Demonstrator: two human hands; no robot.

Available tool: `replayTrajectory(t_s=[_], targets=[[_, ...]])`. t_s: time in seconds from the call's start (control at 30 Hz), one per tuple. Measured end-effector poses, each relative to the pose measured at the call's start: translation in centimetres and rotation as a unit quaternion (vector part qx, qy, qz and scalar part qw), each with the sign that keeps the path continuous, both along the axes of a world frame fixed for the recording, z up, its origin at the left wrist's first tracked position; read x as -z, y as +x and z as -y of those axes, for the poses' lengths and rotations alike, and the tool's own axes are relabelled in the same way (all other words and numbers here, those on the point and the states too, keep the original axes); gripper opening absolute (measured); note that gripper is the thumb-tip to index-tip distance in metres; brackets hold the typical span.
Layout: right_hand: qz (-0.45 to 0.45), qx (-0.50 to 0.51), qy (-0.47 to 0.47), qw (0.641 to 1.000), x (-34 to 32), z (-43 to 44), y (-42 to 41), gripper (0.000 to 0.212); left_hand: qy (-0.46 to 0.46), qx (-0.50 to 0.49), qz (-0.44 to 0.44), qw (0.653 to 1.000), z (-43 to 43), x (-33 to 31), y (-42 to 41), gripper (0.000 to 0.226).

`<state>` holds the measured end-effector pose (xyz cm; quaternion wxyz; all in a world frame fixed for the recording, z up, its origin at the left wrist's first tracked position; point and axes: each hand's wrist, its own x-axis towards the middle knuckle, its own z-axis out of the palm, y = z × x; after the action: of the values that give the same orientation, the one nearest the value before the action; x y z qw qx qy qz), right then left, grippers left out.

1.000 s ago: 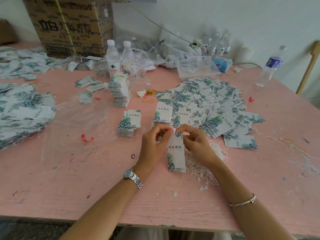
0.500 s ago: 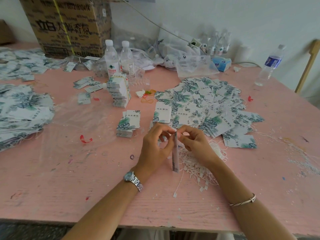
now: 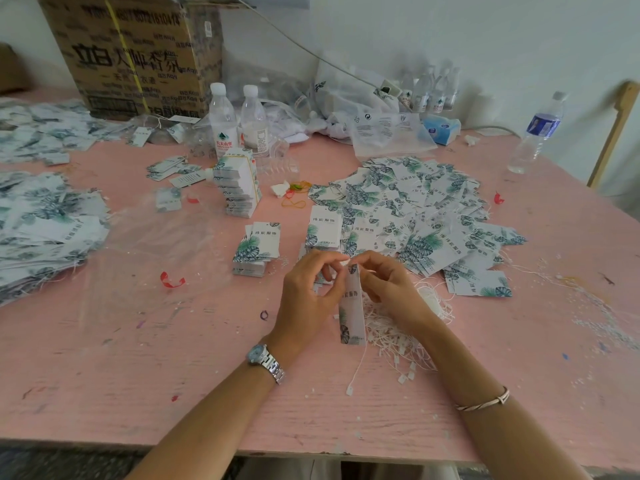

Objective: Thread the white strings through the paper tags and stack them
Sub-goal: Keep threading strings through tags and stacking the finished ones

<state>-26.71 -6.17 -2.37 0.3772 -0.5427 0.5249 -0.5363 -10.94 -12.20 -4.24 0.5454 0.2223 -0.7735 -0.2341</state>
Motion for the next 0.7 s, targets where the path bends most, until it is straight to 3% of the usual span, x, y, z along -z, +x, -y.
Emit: replayTrajectory(t_s=[0.17, 0.53, 0.7], targets=[[0.038, 0.017, 0.002, 0.999, -0.08, 0.11, -0.31, 0.034, 0.040, -0.012, -0.008, 0.999, -0.08, 0.05, -0.13, 0.024], [-0.006, 0.052, -0.053, 0.997, 0.06, 0.20, -0.62, 0.029, 0.036, -0.011, 0.002, 0.999, -0.26, 0.09, -0.17, 0.022], [-0.042, 0.039, -0.079, 0.995, -0.20, 0.00, 0.10, 0.017, 0.034, -0.008, -0.002, 0.999, -0.35, 0.06, -0.14, 0.021]])
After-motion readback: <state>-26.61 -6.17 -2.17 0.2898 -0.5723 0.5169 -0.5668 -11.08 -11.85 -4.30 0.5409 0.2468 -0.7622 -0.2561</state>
